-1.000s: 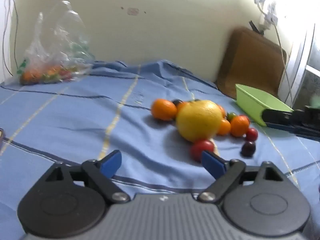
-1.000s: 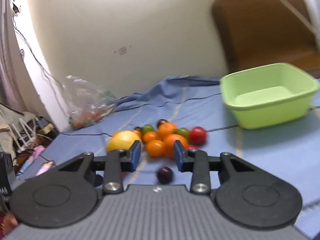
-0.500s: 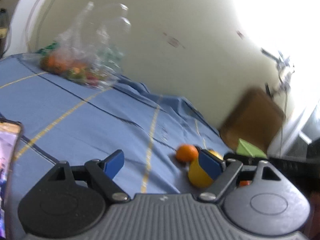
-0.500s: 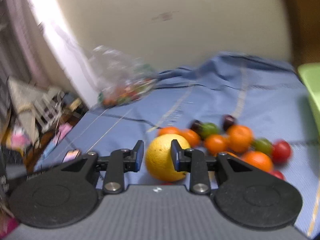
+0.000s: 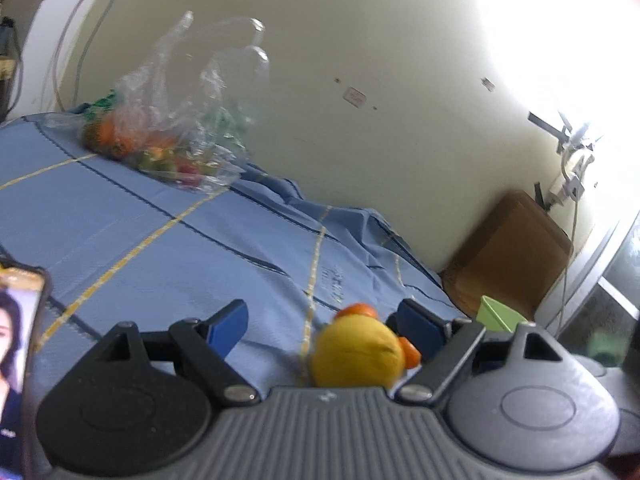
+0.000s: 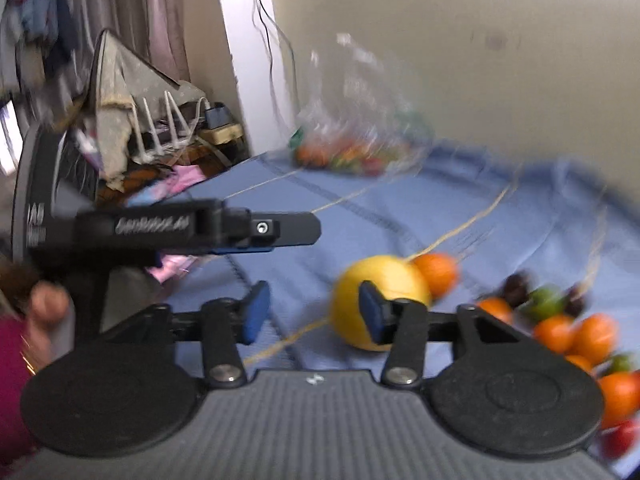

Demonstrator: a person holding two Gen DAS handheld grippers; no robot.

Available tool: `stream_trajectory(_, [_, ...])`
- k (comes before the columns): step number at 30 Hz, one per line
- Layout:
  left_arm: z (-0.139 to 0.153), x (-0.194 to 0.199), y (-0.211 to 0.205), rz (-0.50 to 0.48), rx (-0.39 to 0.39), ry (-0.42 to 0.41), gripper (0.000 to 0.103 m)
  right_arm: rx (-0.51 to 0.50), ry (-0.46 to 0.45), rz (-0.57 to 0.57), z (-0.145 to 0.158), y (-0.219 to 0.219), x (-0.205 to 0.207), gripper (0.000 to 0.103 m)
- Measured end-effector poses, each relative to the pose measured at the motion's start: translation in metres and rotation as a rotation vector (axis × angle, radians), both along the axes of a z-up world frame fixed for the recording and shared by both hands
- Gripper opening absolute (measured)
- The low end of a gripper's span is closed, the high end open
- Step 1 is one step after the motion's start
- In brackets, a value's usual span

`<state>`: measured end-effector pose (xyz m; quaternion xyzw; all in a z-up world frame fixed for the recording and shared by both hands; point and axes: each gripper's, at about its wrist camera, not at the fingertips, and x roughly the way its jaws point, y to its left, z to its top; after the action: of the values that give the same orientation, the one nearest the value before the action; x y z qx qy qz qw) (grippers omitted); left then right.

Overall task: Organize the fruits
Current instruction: 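Grasp the large yellow grapefruit with the left gripper, then carry the grapefruit into the green basket and open the left gripper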

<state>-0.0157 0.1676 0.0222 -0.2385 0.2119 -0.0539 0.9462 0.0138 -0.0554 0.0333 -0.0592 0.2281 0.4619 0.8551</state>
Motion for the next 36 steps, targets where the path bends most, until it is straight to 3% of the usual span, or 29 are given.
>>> stream_trajectory(2, [-0.003, 0.008, -0.007, -0.022, 0.016, 0.016, 0.084, -0.047, -0.062, -0.044, -0.002, -0.004, 0.0, 0.056])
stream_trajectory(9, [-0.009, 0.026, -0.03, -0.071, 0.077, 0.073, 0.083, -0.189, -0.136, -0.078, -0.02, 0.022, 0.013, 0.058])
stream_trajectory(10, [-0.009, 0.029, -0.031, -0.073, 0.078, 0.082, 0.079, -0.214, -0.143, -0.082, -0.023, 0.029, 0.02, 0.06])
stream_trajectory(11, [-0.009, 0.03, -0.032, -0.077, 0.082, 0.093, 0.067, -0.21, -0.142, -0.077, -0.024, 0.034, 0.024, 0.064])
stream_trajectory(13, [-0.01, 0.032, -0.037, -0.072, 0.107, 0.105, 0.066, -0.212, -0.132, -0.069, -0.025, 0.044, 0.036, 0.063])
stream_trajectory(18, [-0.002, 0.023, -0.052, -0.075, 0.137, 0.113, 0.064, -0.206, -0.139, -0.084, -0.03, 0.039, 0.022, 0.063])
stream_trajectory(20, [0.008, 0.018, -0.063, -0.089, 0.151, 0.085, 0.064, -0.173, -0.134, -0.11, -0.028, 0.021, 0.004, 0.062])
stream_trajectory(25, [0.035, 0.035, -0.114, -0.209, 0.196, 0.021, 0.064, -0.078, -0.227, -0.243, -0.014, -0.027, -0.018, 0.062])
stream_trajectory(30, [0.055, 0.085, -0.201, -0.385, 0.228, -0.002, 0.064, -0.012, -0.244, -0.455, -0.007, -0.099, -0.008, 0.062])
stream_trajectory(36, [0.049, 0.15, -0.3, -0.557, 0.182, 0.047, 0.063, -0.004, -0.242, -0.684, -0.009, -0.185, 0.015, 0.062])
